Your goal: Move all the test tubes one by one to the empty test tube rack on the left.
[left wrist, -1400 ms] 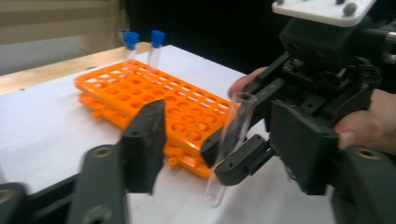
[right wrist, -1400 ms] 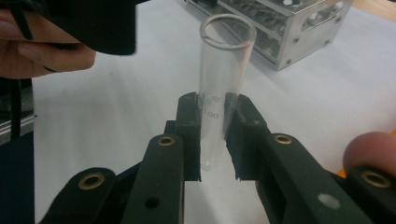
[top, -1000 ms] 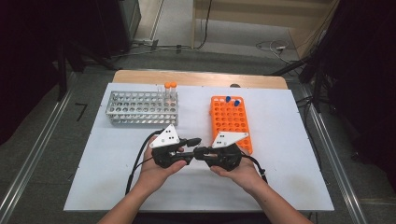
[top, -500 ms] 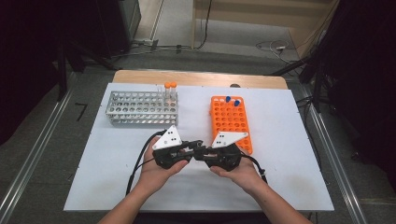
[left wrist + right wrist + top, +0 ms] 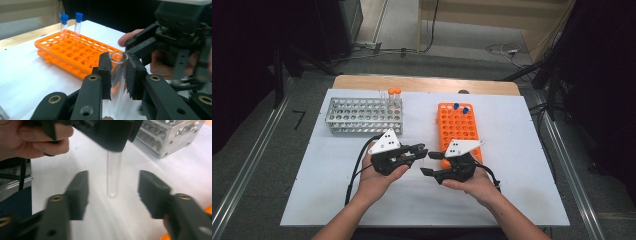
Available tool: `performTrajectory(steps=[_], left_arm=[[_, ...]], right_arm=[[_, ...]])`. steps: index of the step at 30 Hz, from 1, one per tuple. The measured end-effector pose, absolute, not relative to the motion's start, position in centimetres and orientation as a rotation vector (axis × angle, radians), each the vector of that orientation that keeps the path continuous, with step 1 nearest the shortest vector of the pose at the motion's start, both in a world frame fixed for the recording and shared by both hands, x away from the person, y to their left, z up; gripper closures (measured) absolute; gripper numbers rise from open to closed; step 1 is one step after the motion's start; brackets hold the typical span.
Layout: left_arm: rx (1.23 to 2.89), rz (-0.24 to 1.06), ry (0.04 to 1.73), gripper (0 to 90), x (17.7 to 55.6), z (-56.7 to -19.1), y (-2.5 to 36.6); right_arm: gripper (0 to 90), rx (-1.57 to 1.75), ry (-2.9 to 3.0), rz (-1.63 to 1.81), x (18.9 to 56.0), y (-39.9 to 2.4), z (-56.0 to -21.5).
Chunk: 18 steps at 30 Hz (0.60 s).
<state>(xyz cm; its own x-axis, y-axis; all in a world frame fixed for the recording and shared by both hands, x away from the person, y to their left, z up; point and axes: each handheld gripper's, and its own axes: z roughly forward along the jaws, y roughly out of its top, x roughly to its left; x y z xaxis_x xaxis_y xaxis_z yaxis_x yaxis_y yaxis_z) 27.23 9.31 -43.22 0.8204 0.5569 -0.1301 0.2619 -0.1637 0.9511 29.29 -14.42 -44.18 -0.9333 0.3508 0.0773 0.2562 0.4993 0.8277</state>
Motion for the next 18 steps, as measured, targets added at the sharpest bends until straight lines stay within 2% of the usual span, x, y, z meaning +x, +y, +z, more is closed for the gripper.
performTrajectory(steps=[3,5,9,18], left_arm=[[1.754,0.301,0.644,76.4,27.5,-43.1,9.7],[1.753,0.309,0.651,76.5,27.6,-42.9,10.0],[1.742,0.319,0.673,76.4,28.0,-42.8,10.8],[1.713,0.375,0.739,76.4,29.0,-42.1,13.3]], right_arm=[[14.3,0.529,2.6,1.443,29.2,-15.1,-44.0],[8.1,0.528,2.588,1.448,29.1,-15.6,-44.0],[2.2,0.561,2.541,1.478,29.1,-16.7,-44.1],[1.1,0.64,2.464,1.475,29.3,-20.3,-44.1]])
